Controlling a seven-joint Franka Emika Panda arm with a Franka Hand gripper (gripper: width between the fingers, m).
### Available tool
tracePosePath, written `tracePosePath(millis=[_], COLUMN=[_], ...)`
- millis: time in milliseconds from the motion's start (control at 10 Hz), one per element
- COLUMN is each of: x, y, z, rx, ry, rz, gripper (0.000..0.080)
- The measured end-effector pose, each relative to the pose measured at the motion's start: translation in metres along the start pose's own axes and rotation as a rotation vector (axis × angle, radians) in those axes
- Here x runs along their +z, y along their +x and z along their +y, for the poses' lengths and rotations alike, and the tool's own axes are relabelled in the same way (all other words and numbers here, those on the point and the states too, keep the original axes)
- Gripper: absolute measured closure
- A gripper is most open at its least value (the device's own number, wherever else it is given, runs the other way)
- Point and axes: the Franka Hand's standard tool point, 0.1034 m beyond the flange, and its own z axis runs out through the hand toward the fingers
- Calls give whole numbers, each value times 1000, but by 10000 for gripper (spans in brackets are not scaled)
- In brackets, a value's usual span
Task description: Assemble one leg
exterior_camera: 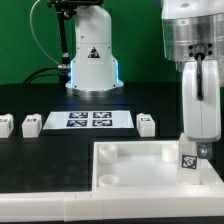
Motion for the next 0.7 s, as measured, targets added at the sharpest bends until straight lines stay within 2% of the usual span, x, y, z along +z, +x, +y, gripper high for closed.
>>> tracePosePath(millis=[700], x=[1], y=[1], z=[1], rx=[0], ry=[-2], rz=[2], gripper=[151])
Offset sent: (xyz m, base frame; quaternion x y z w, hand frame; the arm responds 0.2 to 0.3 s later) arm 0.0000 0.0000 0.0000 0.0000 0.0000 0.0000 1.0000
